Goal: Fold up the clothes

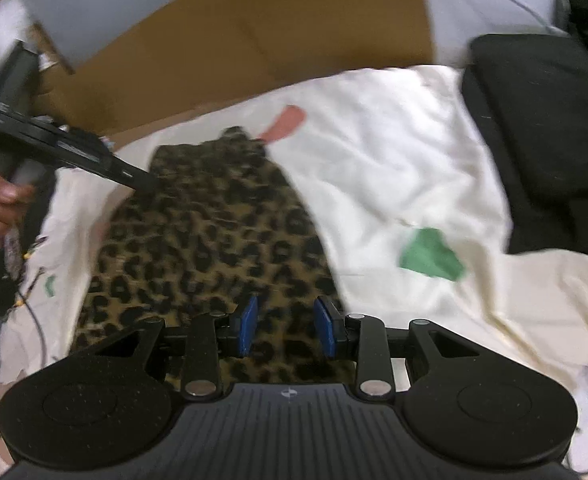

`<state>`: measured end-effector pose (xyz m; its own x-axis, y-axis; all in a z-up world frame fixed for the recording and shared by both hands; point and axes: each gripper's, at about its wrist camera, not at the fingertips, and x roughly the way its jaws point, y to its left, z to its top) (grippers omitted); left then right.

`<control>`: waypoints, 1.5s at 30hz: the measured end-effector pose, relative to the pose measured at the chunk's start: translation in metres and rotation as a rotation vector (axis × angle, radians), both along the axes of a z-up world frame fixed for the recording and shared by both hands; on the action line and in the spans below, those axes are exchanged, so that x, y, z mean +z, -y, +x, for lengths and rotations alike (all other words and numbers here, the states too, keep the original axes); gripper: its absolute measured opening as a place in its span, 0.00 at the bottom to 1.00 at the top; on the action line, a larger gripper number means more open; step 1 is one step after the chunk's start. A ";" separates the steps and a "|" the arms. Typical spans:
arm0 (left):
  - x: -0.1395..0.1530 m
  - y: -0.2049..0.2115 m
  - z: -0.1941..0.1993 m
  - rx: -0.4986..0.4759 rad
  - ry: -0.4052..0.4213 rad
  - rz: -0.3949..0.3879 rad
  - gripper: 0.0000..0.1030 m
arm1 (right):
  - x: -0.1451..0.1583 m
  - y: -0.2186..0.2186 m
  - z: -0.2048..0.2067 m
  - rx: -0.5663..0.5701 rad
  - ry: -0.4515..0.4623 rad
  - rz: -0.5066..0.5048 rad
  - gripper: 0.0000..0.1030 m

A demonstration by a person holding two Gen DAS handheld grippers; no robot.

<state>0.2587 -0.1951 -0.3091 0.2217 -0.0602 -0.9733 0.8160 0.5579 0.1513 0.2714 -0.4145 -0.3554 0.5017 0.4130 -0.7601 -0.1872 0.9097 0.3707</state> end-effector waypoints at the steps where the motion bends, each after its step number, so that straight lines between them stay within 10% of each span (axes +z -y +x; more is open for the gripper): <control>1: -0.007 -0.001 0.003 -0.005 0.004 0.010 0.30 | -0.002 -0.005 0.002 0.012 -0.002 0.002 0.37; 7: -0.032 0.002 0.014 -0.016 0.006 0.035 0.33 | -0.027 -0.021 0.016 0.037 -0.050 -0.041 0.35; 11: -0.027 0.006 0.012 -0.044 0.014 0.057 0.33 | -0.032 -0.016 0.015 0.001 -0.057 -0.081 0.07; 22: 0.024 0.007 -0.006 -0.081 0.029 0.011 0.30 | -0.025 0.009 -0.006 -0.011 -0.069 -0.068 0.10; 35: -0.028 0.019 0.000 -0.105 0.044 0.058 0.40 | -0.021 0.005 -0.023 0.074 -0.063 -0.083 0.17; 45: 0.013 0.002 -0.023 -0.094 0.002 0.007 0.36 | -0.027 0.013 -0.052 0.153 -0.071 -0.145 0.17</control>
<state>0.2356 -0.1974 -0.2957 0.2171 -0.0736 -0.9734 0.8643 0.4779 0.1567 0.2198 -0.4271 -0.3827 0.3850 0.3642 -0.8480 -0.3052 0.9174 0.2555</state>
